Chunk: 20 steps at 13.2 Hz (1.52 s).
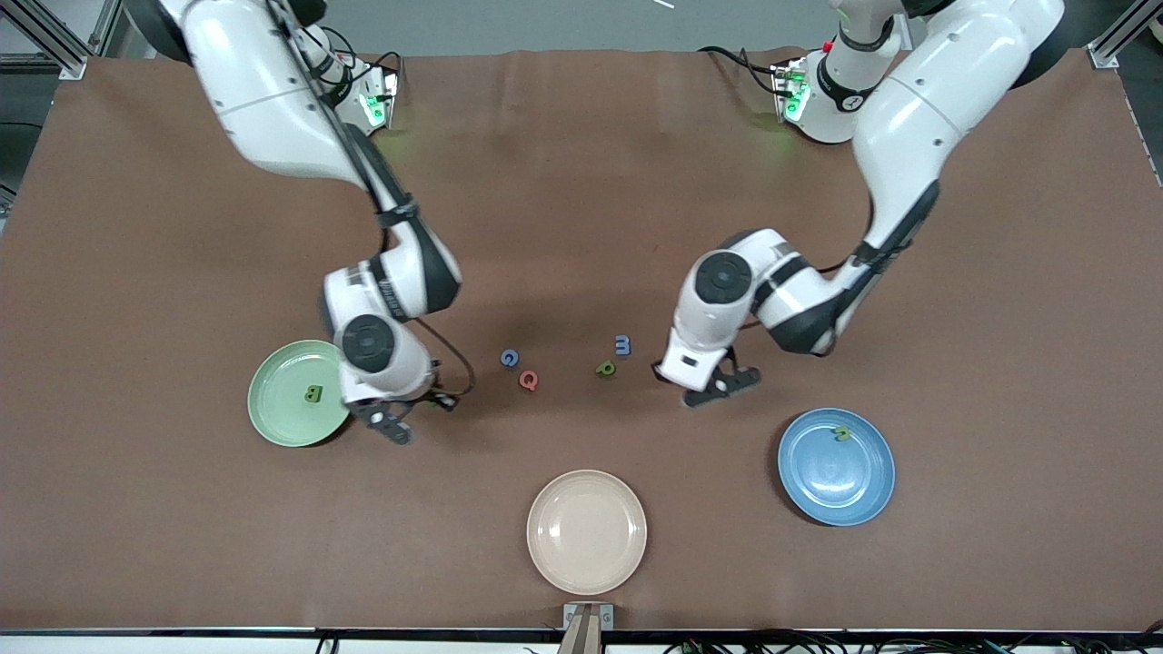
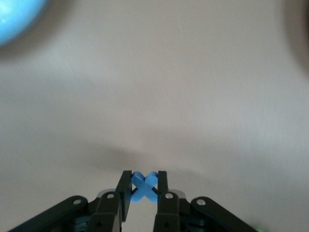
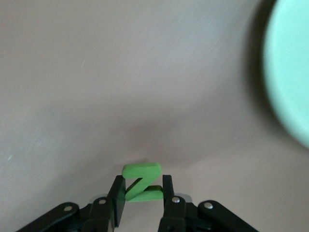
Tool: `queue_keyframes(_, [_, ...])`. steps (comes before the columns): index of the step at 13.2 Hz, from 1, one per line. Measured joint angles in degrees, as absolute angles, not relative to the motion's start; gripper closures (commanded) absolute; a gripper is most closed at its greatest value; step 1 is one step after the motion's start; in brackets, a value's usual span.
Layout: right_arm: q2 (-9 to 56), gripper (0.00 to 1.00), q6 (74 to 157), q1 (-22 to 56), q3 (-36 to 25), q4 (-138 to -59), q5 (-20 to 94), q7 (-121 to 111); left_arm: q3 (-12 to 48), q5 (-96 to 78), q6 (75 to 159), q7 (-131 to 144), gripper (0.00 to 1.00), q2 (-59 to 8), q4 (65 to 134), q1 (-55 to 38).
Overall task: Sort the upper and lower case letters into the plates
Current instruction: 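Drop the Z in the green plate while the left gripper drops x in blue plate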
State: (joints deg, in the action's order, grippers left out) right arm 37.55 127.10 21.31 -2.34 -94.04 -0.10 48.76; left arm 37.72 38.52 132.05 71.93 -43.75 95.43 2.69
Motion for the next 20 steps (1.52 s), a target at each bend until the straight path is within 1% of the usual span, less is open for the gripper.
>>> queue_keyframes(4, [29.39, 1.0, 126.8, 11.41, -2.42, -103.53, -0.12, 30.5, 37.62, 38.54, 131.21, 56.28, 1.0, -43.33, 91.1, 11.88])
queue_keyframes(6, [27.97, 0.99, 129.0, 8.62, -2.39, -107.47, -0.12, 25.62, 37.51, 38.54, 131.19, 47.03, 0.99, -43.43, 90.52, 16.3])
queue_keyframes(7, [27.8, 0.98, 130.87, 7.63, -2.39, -109.35, -0.12, 23.64, 37.46, 38.54, 131.18, 43.38, 0.98, -43.69, 90.5, 18.02])
queue_keyframes(9, [27.75, 0.89, 134.48, 5.94, -2.38, -112.88, -0.12, 20.42, 36.28, 38.54, 131.17, 39.21, 0.89, -44.73, 90.49, 19.68])
queue_keyframes(10, [27.75, 0.88, 135.21, 5.11, -2.38, -113.99, -0.13, 19.33, 35.37, 38.52, 131.22, 38.73, 0.84, -45.46, 90.5, 19.64])
queue_keyframes(11, [27.75, 0.71, 135.43, 4.42, -2.37, -114.63, -0.13, 18.5, 35.07, 38.52, 131.25, 38.72, 0.77, -46.31, 90.5, 19.49])
queue_keyframes(12, [27.74, 0.11, 135.45, 3.94, -2.37, -114.97, -0.14, 17.96, 35.04, 38.42, 131.27, 38.72, 0.7, -47.08, 90.5, 19.26])
queue_keyframes(13, [27.73, 0.0, 135.45, 3.67, -2.36, -115.1, -0.14, 17.57, 35.05, 38.08, 131.3, 38.74, 0.65, -47.56, 90.49, 18.99])
queue_keyframes(14, [27.71, 0.0, 135.46, 3.56, -2.36, -115.1, -0.14, 17.4, 35.05, 37.48, 131.3, 38.78, 0.54, -47.76, 90.46, 18.79])
queue_keyframes(15, [27.63, 0.0, 135.46, 3.56, -2.34, -115.08, -0.14, 17.34, 35.05, 36.72, 131.3, 38.78, 0.39, -47.79, 90.45, 18.68])
queue_keyframes(17, [27.31, 0.0, 135.5, 3.58, -1.93, -114.66, -0.1, 17.48, 35.05, 35.81, 131.3, 38.78, 0.0, -47.79, 90.35, 18.6])
queue_keyframes(19, [27.07, 0.0, 135.51, 4.75, -1.0, -113.41, 0.04, 21.36, 35.25, 34.9, 131.36, 38.78, 0.0, -47.76, 89.99, 18.58])
queue_keyframes(20, [27.06, 0.0, 135.52, 6.66, -0.64, -112.63, 0.04, 25.54, 35.81, 33.8, 131.38, 38.85, 0.0, -47.64, 89.72, 18.62])
